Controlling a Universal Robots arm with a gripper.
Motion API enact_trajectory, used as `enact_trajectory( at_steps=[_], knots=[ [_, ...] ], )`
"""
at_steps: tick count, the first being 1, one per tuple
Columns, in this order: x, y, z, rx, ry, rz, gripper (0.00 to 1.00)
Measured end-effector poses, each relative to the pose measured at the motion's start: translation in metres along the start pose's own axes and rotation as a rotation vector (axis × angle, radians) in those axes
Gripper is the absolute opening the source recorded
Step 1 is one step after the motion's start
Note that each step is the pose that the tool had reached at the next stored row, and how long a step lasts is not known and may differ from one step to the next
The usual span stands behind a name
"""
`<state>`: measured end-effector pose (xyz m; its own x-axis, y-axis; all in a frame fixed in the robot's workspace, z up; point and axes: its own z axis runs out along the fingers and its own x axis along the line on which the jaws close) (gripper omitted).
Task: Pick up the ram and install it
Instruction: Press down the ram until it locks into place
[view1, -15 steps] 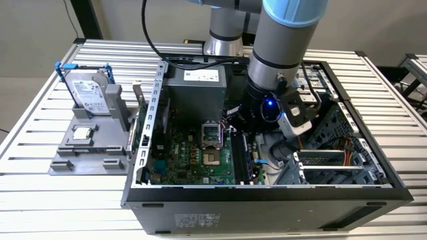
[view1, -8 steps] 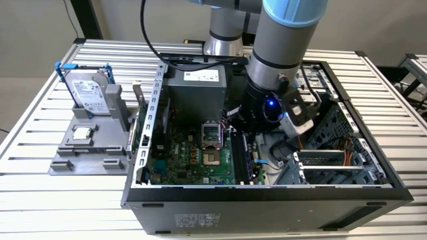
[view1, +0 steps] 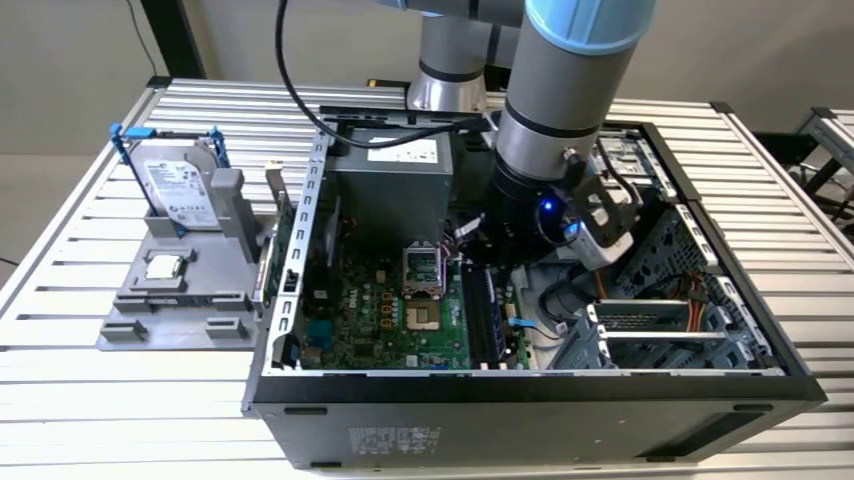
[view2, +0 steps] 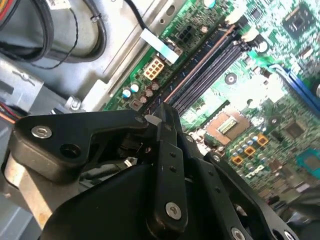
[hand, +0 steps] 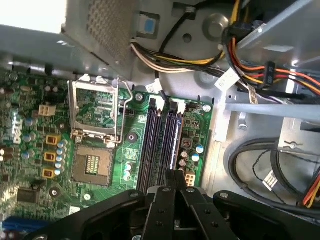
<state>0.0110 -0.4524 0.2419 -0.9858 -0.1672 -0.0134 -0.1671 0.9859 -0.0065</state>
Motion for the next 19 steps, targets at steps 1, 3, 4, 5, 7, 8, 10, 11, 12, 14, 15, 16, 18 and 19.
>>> enact_trajectory(
  at_steps=[1,3,4,5,7,8,10,11,12,14,15,16,18,19],
  knots=[
    [0.0,0.0,0.0,-0.0003,-0.0001,-0.018,0.0],
    [0.0,0.0,0.0,-0.0007,-0.0004,-0.055,0.0],
    [0.0,0.0,0.0,-0.001,-0.0005,-0.072,0.0],
    [0.0,0.0,0.0001,-0.0014,-0.0007,-0.092,0.0],
    [0.0,0.0,0.0001,-0.0018,-0.0009,-0.127,0.0],
    [0.0,0.0,0.0,-0.0021,-0.0009,-0.145,0.0],
    [0.0,0.0,0.0,-0.0025,-0.0012,-0.181,0.0],
    [0.0,0.0,0.0,-0.0027,-0.0013,-0.2,0.0],
    [0.0,0.0,0.0,-0.003,-0.0014,-0.218,0.0],
    [0.0,0.0,0.0,-0.0034,-0.0016,-0.254,0.0],
    [0.0,0.0,0.0,-0.0036,-0.0017,-0.272,0.0],
    [0.0,0.0,0.0,-0.0039,-0.0019,-0.29,0.0],
    [0.0,0.0,0.0,-0.0044,-0.0021,-0.327,0.0],
    [0.0,0.0,0.0,-0.0047,-0.0022,-0.346,0.0]
  ],
)
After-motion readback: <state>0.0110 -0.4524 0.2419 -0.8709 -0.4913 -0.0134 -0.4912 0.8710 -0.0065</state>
